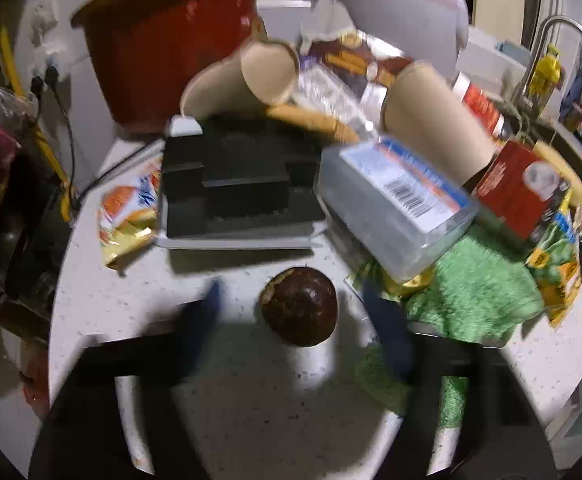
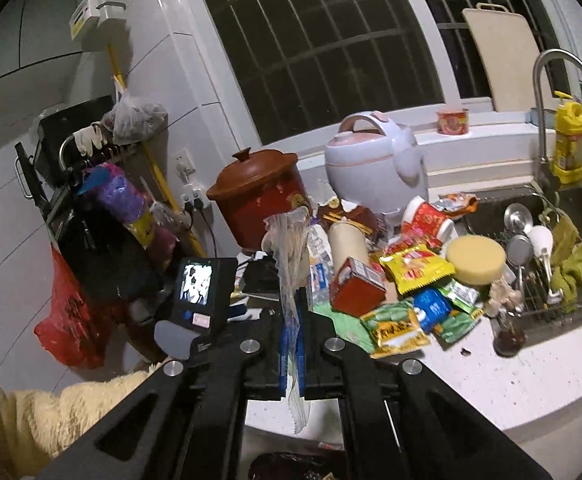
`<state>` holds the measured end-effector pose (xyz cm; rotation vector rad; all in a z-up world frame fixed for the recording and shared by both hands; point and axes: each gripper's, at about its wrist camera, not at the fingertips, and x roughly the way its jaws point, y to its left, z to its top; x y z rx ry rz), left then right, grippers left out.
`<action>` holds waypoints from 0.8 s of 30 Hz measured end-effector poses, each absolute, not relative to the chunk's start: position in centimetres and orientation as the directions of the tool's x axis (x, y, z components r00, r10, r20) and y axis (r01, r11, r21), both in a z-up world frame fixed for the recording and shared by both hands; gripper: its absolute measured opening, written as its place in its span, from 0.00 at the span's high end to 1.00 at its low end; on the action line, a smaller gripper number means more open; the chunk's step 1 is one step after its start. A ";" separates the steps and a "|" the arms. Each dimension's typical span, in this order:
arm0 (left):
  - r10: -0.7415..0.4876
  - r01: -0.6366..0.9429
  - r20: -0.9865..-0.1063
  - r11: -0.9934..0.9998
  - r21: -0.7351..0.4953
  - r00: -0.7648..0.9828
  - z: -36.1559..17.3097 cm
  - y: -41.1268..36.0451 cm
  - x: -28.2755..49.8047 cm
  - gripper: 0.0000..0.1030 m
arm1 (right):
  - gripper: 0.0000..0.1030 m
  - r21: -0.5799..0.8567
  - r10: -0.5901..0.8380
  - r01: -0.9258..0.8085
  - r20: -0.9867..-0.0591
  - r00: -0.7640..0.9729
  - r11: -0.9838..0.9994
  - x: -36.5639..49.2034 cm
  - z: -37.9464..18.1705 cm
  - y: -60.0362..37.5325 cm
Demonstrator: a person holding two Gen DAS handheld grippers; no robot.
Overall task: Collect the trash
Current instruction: 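Grasp the brown round fruit with the left tool while the right grasps a clear plastic wrapper, then drop the fruit and wrapper into the black bag by opening both tools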
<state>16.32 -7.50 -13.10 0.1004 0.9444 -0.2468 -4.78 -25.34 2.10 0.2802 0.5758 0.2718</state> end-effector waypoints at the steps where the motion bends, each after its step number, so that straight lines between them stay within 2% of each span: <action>1: -0.184 0.255 -0.821 0.966 -0.049 0.541 -13.5 -7.2 16.5 0.63 | 0.97 0.336 0.327 -0.170 -0.496 0.804 0.926 -4.9 2.0 -25.4; 8: -0.250 0.267 -0.791 0.957 -0.113 0.559 -11.7 -4.7 14.2 0.64 | 0.97 0.356 0.357 -0.190 -0.493 0.793 0.915 -5.0 1.9 -25.0; 15: -0.365 0.414 -0.724 0.902 -0.121 0.585 -6.0 -0.8 3.4 0.64 | 0.97 0.362 0.457 -0.301 -0.508 0.730 0.882 -6.7 2.3 -23.4; 19: -0.378 0.464 -0.771 0.878 -0.122 0.513 -6.0 0.3 -2.9 0.64 | 0.97 0.346 0.522 -0.390 -0.592 0.614 0.853 -8.7 0.7 -21.4; 24: -0.345 0.453 -0.867 0.877 -0.161 0.360 -10.5 1.0 -7.4 0.64 | 0.97 0.354 0.553 -0.463 -0.718 0.423 0.813 -11.3 -3.7 -18.8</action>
